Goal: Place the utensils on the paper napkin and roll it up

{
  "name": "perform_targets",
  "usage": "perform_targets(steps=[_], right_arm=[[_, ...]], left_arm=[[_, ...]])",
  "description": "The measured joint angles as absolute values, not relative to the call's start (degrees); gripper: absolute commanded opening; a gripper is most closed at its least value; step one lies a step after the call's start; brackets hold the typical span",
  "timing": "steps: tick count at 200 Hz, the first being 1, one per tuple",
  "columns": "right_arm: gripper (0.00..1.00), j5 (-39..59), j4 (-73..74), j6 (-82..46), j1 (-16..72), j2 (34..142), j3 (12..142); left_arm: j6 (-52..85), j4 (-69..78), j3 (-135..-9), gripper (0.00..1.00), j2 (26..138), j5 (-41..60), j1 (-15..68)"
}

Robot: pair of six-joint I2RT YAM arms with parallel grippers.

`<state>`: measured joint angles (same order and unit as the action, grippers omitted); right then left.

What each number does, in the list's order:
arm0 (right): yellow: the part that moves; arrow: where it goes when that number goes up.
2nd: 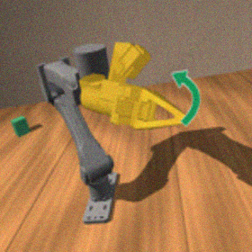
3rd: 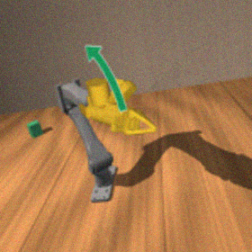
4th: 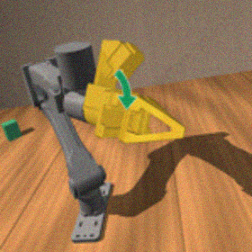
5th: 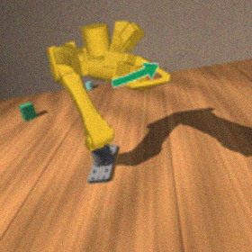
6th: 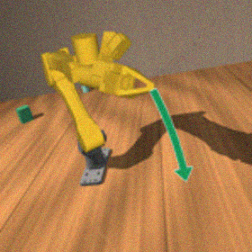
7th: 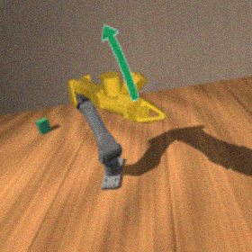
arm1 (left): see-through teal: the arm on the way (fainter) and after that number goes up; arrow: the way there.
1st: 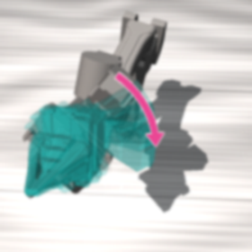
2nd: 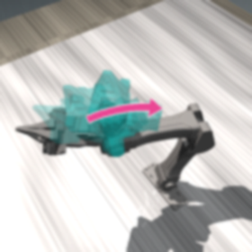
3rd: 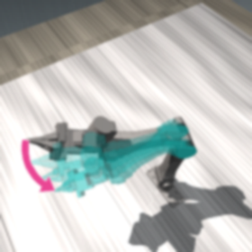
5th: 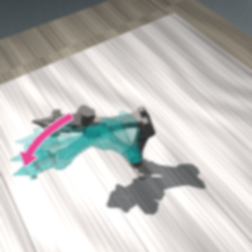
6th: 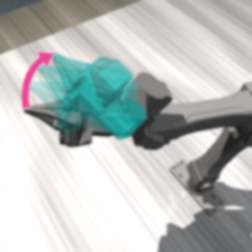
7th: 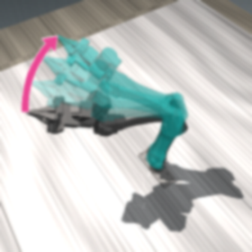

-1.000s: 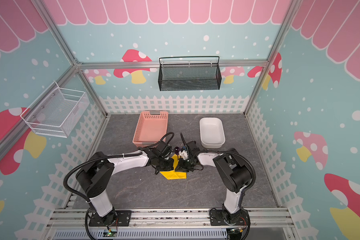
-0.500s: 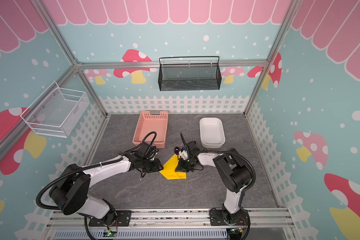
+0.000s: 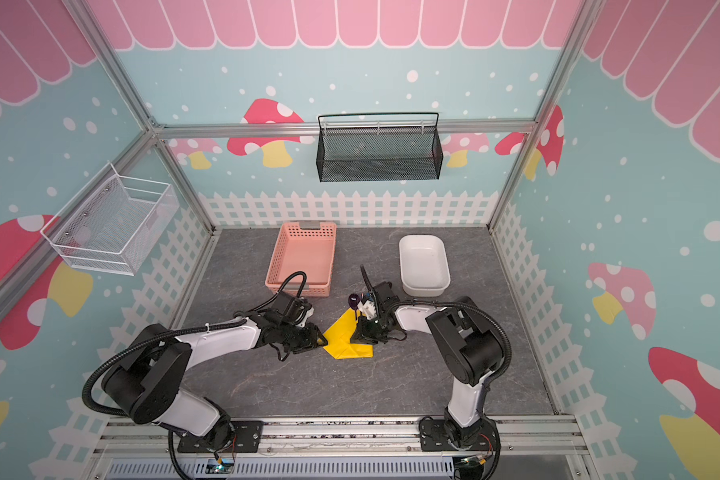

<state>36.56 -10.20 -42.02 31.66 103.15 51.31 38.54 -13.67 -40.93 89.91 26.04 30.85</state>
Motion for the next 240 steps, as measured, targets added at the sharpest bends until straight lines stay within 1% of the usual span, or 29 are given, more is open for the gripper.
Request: perform_targets(steps=[48,103,152,183,240], right_arm=[[0.16,36.5,-10.2,-42.0,31.7,103.2,51.3],[0.15,36.5,-10.2,-42.0,31.7,103.2,51.3],[0.14,36.5,-10.3,-42.0,31.7,103.2,51.3],[0.13,36.4,-10.3,-42.1,31.7,103.2,51.3],[0.13,36.4,-10.3,-42.0,31.7,103.2,51.3]], left_arm=[[40.1,-7.4,-43.5,0.48,95.0,30.7,30.9],[41.0,-5.5,-44.8,0.48,96.0,31.7,31.8],[42.7,-2.6,-47.2,0.44,99.4,32.1,33.5],[43.1,-1.8,-45.8,0.44,98.8,31.5,34.6],[43.1,-2.2,-39.8,0.44,93.4,30.0,34.8]])
